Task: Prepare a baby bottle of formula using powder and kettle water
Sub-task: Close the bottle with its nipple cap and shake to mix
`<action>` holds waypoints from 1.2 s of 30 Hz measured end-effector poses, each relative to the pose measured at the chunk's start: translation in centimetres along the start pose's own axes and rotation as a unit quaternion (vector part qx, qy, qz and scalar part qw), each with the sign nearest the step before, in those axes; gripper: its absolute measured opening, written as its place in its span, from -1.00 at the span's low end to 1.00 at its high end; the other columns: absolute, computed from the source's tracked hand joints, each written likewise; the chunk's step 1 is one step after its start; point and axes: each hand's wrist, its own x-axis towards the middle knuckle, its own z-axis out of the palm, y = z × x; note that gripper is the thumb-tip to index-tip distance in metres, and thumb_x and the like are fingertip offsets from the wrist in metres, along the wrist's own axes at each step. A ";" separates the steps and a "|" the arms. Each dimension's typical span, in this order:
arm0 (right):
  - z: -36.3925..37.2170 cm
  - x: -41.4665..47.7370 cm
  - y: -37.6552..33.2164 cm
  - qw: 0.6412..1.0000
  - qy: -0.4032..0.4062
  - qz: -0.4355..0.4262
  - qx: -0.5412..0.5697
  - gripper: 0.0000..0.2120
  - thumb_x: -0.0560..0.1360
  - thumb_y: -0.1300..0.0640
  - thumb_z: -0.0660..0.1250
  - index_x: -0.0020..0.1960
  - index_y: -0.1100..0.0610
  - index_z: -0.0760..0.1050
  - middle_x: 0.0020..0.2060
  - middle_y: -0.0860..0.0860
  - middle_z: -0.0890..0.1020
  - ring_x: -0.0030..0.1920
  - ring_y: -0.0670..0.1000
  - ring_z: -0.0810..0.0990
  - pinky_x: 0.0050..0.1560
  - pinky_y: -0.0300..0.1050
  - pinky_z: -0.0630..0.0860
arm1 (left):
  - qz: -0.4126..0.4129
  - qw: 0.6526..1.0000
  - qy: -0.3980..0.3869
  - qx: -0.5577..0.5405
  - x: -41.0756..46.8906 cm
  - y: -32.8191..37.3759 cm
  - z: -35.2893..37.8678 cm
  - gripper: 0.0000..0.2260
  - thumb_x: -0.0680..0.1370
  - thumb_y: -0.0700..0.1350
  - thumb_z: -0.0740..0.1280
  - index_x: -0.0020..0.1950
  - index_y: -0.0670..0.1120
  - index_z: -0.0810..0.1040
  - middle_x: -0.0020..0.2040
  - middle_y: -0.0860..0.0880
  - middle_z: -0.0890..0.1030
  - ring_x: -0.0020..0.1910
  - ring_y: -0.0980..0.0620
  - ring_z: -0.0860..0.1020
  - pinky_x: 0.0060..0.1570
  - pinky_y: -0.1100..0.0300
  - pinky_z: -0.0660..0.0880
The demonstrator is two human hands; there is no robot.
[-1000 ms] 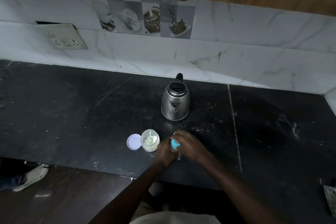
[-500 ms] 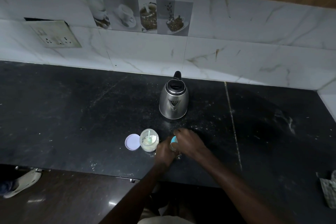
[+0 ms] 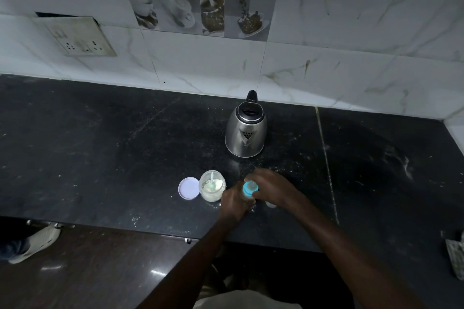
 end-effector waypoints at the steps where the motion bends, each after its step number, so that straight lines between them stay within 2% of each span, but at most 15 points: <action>1: 0.1 -0.1 -0.2 1.000 0.004 0.006 -0.007 -0.49 0.46 0.13 0.50 0.41 0.10 0.57 0.29 0.07 0.59 0.26 0.11 0.60 0.27 0.02 0.52 | 0.004 1.000 0.001 0.008 0.0 0.0 0.0 -0.69 0.45 -0.19 0.59 0.16 -0.18 0.66 0.02 -0.10 0.75 0.01 -0.02 0.69 0.01 0.12 0.58; 3: 0.4 -0.1 -0.5 0.999 0.021 0.024 -0.015 -0.53 0.46 0.05 0.50 0.34 0.13 0.56 0.23 0.09 0.61 0.19 0.16 0.63 0.19 0.06 0.57 | 0.008 1.000 0.002 0.024 0.0 0.2 0.1 -0.66 0.46 -0.15 0.59 0.19 -0.17 0.66 0.07 -0.12 0.75 0.06 -0.04 0.69 0.07 0.05 0.58; 6: 0.8 -0.1 -0.6 0.997 0.055 0.049 -0.025 -0.55 0.44 -0.13 0.50 0.19 0.13 0.55 0.12 0.10 0.65 0.09 0.20 0.66 0.01 0.03 0.60 | -0.003 0.999 0.000 0.032 -0.1 0.3 0.1 -0.66 0.46 -0.14 0.57 0.21 -0.13 0.66 0.08 -0.10 0.75 0.07 -0.06 0.69 0.08 0.04 0.58; 8: 0.8 -0.1 -0.4 0.997 0.060 0.049 -0.031 -0.51 0.44 -0.17 0.51 0.21 0.11 0.55 0.14 0.08 0.65 0.11 0.18 0.66 0.01 0.01 0.57 | 0.000 0.999 0.002 0.032 -0.1 0.2 0.1 -0.66 0.46 -0.16 0.56 0.21 -0.13 0.66 0.08 -0.10 0.75 0.07 -0.07 0.70 0.07 0.07 0.58; 11: 0.9 -0.5 -0.3 0.999 0.043 0.007 -0.003 -0.44 0.45 0.00 0.55 0.40 0.09 0.54 0.29 0.05 0.58 0.21 0.13 0.63 0.16 0.03 0.59 | 0.016 1.000 0.006 0.016 -0.2 0.2 0.0 -0.62 0.45 -0.18 0.59 0.24 -0.18 0.65 0.10 -0.13 0.74 0.09 -0.06 0.69 0.07 0.17 0.55; 14: 1.0 -0.9 -0.1 0.999 0.030 -0.029 -0.009 -0.49 0.48 0.15 0.49 0.42 0.11 0.55 0.29 0.07 0.55 0.19 0.13 0.63 0.19 0.08 0.57 | 0.018 1.000 -0.002 0.022 -0.2 0.1 0.0 -0.62 0.45 -0.17 0.61 0.21 -0.22 0.64 0.08 -0.15 0.74 0.07 -0.07 0.69 0.07 0.06 0.58; 18: 0.1 -0.8 0.2 0.998 0.019 -0.062 0.014 -0.51 0.47 0.25 0.48 0.40 0.17 0.59 0.27 0.09 0.58 0.22 0.09 0.61 0.27 -0.02 0.51 | 0.018 1.000 0.001 0.019 -0.2 0.1 0.0 -0.66 0.45 -0.18 0.60 0.17 -0.20 0.64 0.04 -0.12 0.74 0.02 -0.02 0.69 0.00 0.15 0.56; 21: -0.5 -0.6 0.1 0.998 0.010 -0.069 0.012 -0.50 0.46 0.25 0.49 0.40 0.16 0.60 0.26 0.09 0.58 0.23 0.07 0.59 0.25 -0.10 0.48 | 0.016 1.000 -0.004 0.019 -0.2 0.2 -0.1 -0.66 0.45 -0.19 0.59 0.19 -0.17 0.64 0.05 -0.08 0.74 0.00 0.06 0.65 -0.03 0.28 0.49; 23: -0.6 -0.4 -0.1 0.998 0.008 -0.054 0.008 -0.51 0.47 0.21 0.50 0.40 0.15 0.60 0.24 0.09 0.57 0.22 0.07 0.59 0.23 -0.07 0.50 | 0.013 1.000 -0.006 0.025 -0.2 0.2 -0.1 -0.64 0.44 -0.19 0.59 0.22 -0.16 0.65 0.08 -0.09 0.73 0.02 0.09 0.62 -0.03 0.35 0.44; 26: -0.3 -0.1 -0.4 0.999 0.018 -0.035 0.003 -0.60 0.48 0.17 0.50 0.31 0.18 0.64 0.20 0.11 0.59 0.18 0.10 0.62 0.20 -0.05 0.51 | 0.007 1.000 -0.001 0.020 -0.1 0.1 -0.2 -0.64 0.44 -0.22 0.59 0.22 -0.15 0.66 0.11 -0.10 0.74 0.08 0.03 0.67 -0.07 0.53 0.39; 27: -0.1 0.0 -0.5 0.999 0.021 -0.030 -0.002 -0.63 0.48 0.16 0.49 0.27 0.20 0.64 0.18 0.12 0.59 0.16 0.12 0.62 0.18 -0.04 0.51 | 0.004 1.000 -0.002 0.023 -0.1 0.1 -0.2 -0.65 0.44 -0.22 0.58 0.21 -0.15 0.66 0.11 -0.10 0.74 0.09 0.00 0.68 -0.05 0.49 0.43; 30: 0.5 0.2 -0.4 0.999 0.038 -0.009 -0.008 -0.62 0.46 0.08 0.53 0.21 0.23 0.62 0.14 0.13 0.61 0.12 0.14 0.64 0.12 -0.01 0.53 | 0.005 0.999 -0.008 0.035 0.0 0.1 -0.2 -0.66 0.45 -0.17 0.57 0.20 -0.16 0.66 0.11 -0.10 0.74 0.10 -0.02 0.69 0.08 0.14 0.56; 31: 0.7 0.3 -0.3 0.999 0.045 -0.001 -0.010 -0.59 0.45 0.04 0.54 0.20 0.24 0.60 0.13 0.13 0.62 0.10 0.15 0.64 0.10 0.00 0.54 | 0.007 0.999 -0.009 0.037 0.0 0.1 -0.2 -0.67 0.46 -0.17 0.57 0.20 -0.16 0.66 0.10 -0.10 0.74 0.10 -0.03 0.69 0.10 0.07 0.57; 34: 0.9 0.4 -0.3 0.998 0.058 0.013 -0.031 -0.51 0.44 -0.13 0.56 0.15 0.22 0.57 0.09 0.11 0.63 0.06 0.14 0.64 0.04 0.03 0.56 | 0.011 0.999 -0.008 0.050 0.0 0.1 -0.1 -0.69 0.48 -0.14 0.54 0.19 -0.17 0.64 0.07 -0.12 0.74 0.06 -0.07 0.69 0.07 0.02 0.57; 36: 0.8 0.4 -0.4 0.998 0.055 0.012 -0.041 -0.49 0.44 -0.16 0.55 0.16 0.19 0.57 0.10 0.10 0.63 0.05 0.15 0.65 0.03 0.04 0.58 | 0.017 0.999 -0.003 0.047 0.0 0.0 -0.1 -0.71 0.48 -0.16 0.55 0.17 -0.18 0.65 0.04 -0.12 0.74 0.02 -0.06 0.69 0.04 0.04 0.56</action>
